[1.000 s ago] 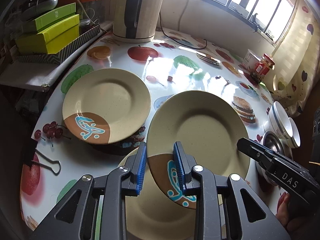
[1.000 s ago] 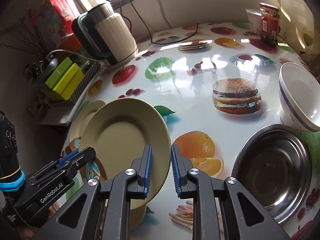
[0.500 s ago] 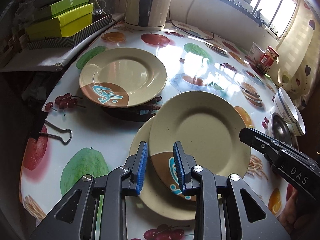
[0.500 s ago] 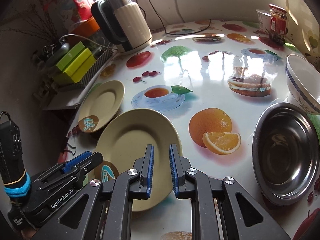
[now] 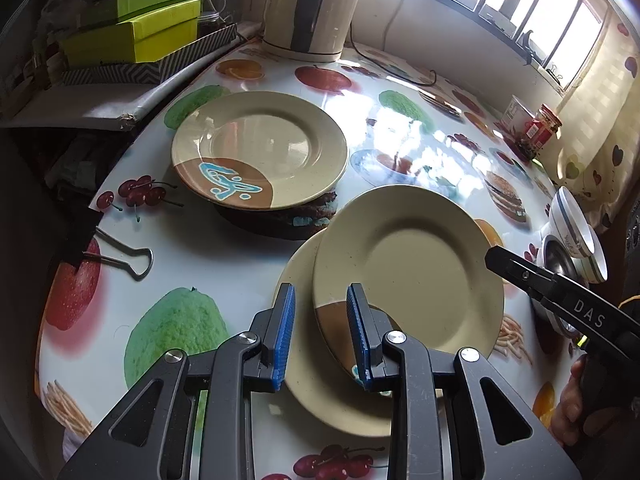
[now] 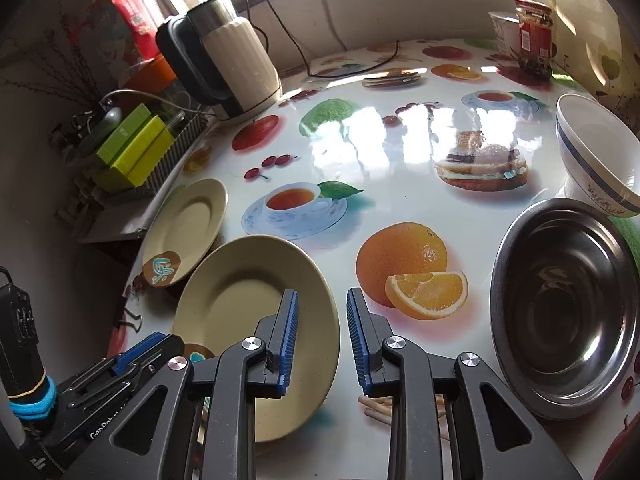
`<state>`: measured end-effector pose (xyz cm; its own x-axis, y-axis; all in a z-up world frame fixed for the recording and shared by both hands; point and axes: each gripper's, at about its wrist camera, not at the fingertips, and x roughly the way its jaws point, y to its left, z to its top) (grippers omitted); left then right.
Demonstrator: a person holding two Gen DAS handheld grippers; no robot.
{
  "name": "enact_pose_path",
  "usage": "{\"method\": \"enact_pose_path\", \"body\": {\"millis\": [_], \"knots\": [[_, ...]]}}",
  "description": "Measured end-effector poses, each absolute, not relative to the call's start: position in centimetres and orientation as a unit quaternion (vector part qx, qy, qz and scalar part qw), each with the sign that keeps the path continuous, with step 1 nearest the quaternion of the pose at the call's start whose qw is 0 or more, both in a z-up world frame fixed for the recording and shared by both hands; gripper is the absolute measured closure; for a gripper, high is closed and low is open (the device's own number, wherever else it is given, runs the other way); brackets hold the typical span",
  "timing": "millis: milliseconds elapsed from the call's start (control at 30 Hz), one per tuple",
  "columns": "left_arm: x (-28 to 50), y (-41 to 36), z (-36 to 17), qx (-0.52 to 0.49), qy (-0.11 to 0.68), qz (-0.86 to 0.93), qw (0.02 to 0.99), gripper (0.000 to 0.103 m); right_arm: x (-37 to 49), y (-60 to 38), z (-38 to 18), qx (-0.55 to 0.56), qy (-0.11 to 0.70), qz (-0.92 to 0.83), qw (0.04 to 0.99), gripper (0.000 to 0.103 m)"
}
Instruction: Organize plates and bowls
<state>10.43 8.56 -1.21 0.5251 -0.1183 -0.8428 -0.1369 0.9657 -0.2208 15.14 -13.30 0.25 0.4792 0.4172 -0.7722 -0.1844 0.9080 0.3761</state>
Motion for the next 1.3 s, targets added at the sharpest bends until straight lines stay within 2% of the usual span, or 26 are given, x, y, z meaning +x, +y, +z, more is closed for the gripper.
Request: {"method": "enact_pose_path", "body": {"millis": [233, 333, 467, 1300], "knots": [[10.5, 8.8, -1.7, -0.144, 0.495, 0.006, 0.857, 0.075, 15.5, -13.1, -0.7, 0.125, 0.492, 0.185, 0.842, 0.078], [10.5, 8.8, -1.7, -0.146, 0.494, 0.003, 0.857, 0.075, 15.4, -13.0, -0.9, 0.126, 0.495, 0.19, 0.839, 0.084], [10.5, 8.9, -1.8, -0.154, 0.496, -0.003, 0.855, 0.075, 15.4, -13.2, -1.0, 0.136, 0.496, 0.195, 0.835, 0.086], [8.9, 9.6, -1.0, -0.151, 0.492, 0.012, 0.858, 0.075, 13.7, -12.3, -1.2, 0.131, 0.518, 0.217, 0.817, 0.088]]}}
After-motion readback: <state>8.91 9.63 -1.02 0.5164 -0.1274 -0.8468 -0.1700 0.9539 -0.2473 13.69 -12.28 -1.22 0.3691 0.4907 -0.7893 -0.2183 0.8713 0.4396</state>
